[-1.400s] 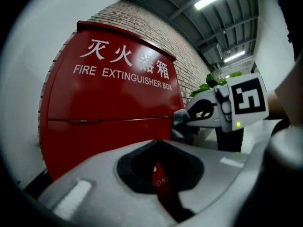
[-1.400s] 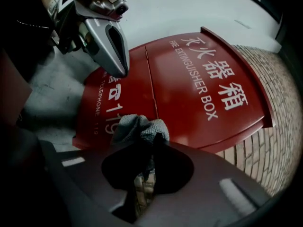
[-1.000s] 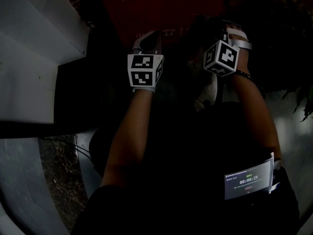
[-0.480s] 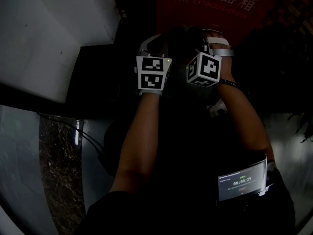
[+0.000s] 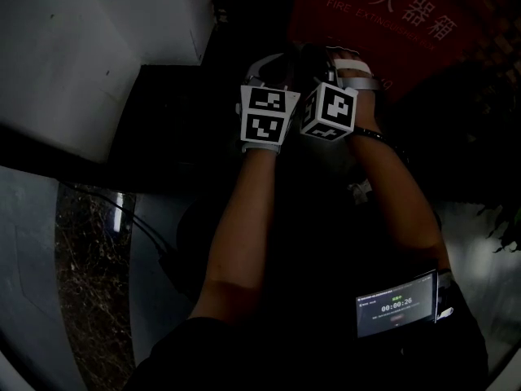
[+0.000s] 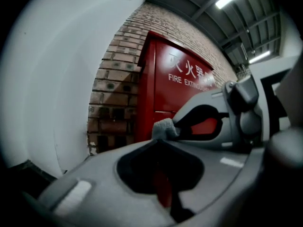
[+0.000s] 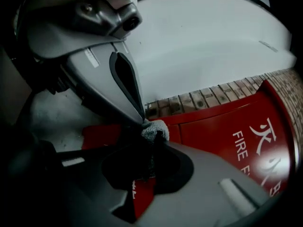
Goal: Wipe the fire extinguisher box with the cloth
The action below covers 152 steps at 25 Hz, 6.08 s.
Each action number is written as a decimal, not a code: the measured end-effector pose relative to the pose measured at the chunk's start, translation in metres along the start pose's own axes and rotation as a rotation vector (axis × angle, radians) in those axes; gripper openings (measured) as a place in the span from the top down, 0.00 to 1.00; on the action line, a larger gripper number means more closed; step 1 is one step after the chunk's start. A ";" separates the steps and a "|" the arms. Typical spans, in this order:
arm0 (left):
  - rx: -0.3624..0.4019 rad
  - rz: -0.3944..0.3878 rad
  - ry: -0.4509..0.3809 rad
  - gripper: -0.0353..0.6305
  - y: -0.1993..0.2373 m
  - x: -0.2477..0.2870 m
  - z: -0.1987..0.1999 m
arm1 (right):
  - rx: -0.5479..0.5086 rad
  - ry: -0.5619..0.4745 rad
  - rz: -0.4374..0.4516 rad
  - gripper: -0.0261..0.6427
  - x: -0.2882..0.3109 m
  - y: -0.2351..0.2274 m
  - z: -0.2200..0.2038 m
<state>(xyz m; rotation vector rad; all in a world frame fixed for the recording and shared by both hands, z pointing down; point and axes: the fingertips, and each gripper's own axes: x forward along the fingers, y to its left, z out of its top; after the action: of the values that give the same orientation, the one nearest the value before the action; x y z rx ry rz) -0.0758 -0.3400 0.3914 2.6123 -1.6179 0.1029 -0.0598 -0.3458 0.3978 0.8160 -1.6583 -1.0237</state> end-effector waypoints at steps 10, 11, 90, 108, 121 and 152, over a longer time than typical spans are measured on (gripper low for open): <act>0.000 -0.037 -0.005 0.94 -0.022 0.014 -0.001 | 0.012 -0.002 -0.050 0.91 -0.008 -0.007 -0.021; 0.002 -0.045 -0.004 0.94 -0.026 0.016 -0.002 | 0.015 -0.001 -0.053 0.91 -0.010 -0.007 -0.025; 0.045 -0.004 0.160 0.94 0.001 0.002 -0.034 | 0.042 -0.024 0.012 0.91 0.017 0.040 -0.005; -0.024 -0.142 0.140 0.94 -0.050 0.019 -0.038 | 0.028 0.011 -0.005 0.91 0.007 0.041 -0.046; 0.096 -0.195 0.096 0.94 -0.105 0.036 -0.038 | 0.054 0.091 0.009 0.91 -0.013 0.038 -0.099; 0.012 -0.353 0.161 0.94 -0.175 0.041 -0.064 | 0.127 0.364 0.014 0.91 -0.076 0.044 -0.274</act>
<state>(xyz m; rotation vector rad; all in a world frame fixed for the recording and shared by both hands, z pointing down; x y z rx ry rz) 0.0982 -0.2931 0.4555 2.7679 -1.0924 0.2937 0.2226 -0.3283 0.4524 1.0082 -1.4225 -0.7141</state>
